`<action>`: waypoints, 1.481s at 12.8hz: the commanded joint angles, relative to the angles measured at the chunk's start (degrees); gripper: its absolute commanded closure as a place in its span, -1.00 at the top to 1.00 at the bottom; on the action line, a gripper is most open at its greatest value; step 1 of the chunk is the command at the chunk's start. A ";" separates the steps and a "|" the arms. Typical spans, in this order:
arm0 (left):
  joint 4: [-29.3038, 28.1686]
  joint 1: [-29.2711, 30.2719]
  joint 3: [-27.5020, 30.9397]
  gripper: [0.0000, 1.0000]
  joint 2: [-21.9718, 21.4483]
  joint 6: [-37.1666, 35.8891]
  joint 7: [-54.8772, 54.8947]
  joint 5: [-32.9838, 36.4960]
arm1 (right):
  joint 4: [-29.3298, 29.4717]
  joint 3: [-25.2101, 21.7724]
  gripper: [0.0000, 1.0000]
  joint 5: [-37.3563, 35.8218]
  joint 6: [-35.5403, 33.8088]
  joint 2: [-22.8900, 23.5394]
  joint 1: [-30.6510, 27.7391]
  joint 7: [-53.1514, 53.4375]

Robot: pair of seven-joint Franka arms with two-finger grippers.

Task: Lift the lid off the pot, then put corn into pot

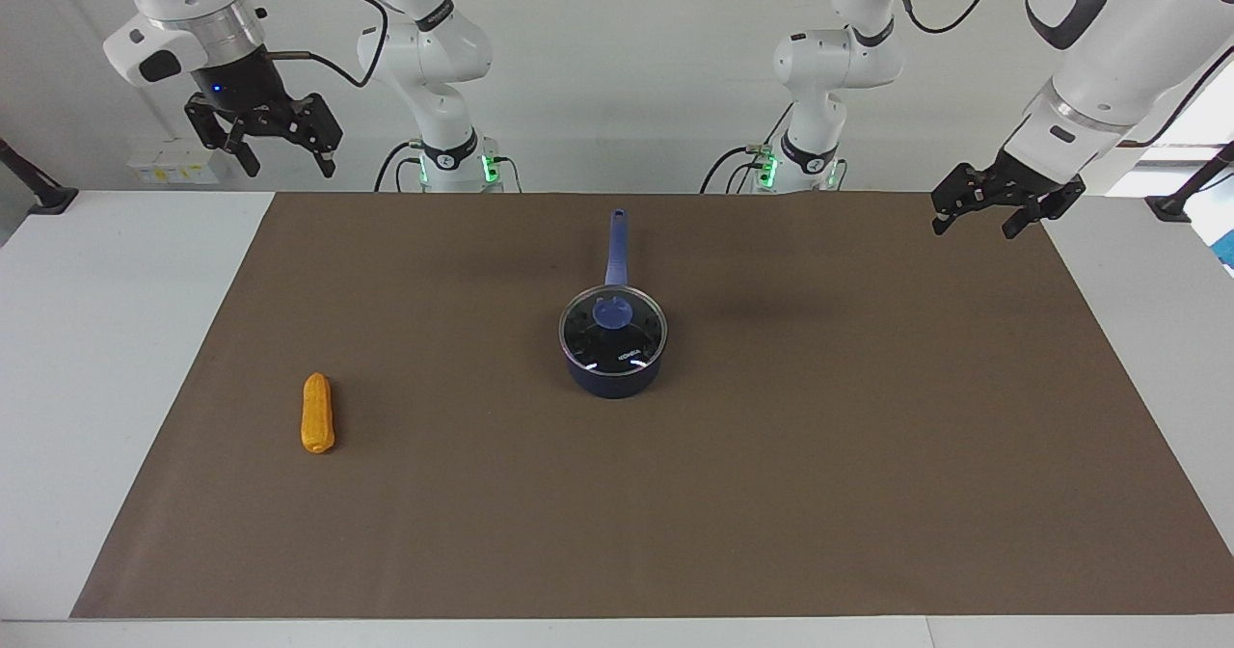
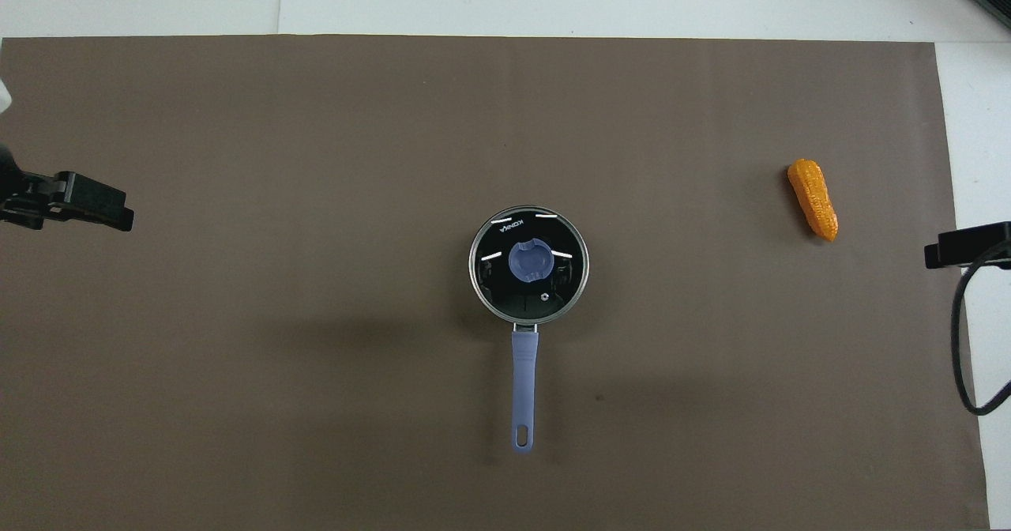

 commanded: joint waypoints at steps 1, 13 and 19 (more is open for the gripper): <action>-2.46 -1.88 0.37 1.00 -0.26 2.46 -0.59 0.86 | -1.62 0.38 1.00 -0.63 1.88 -1.10 -0.36 0.20; -14.78 -14.00 0.28 1.00 2.54 20.66 -12.96 0.86 | -8.91 0.38 1.00 0.60 40.88 21.64 -2.38 -8.76; -12.85 -22.79 0.37 1.00 9.57 28.30 -26.06 0.86 | -8.48 0.47 1.00 6.03 54.51 33.69 -5.01 -16.92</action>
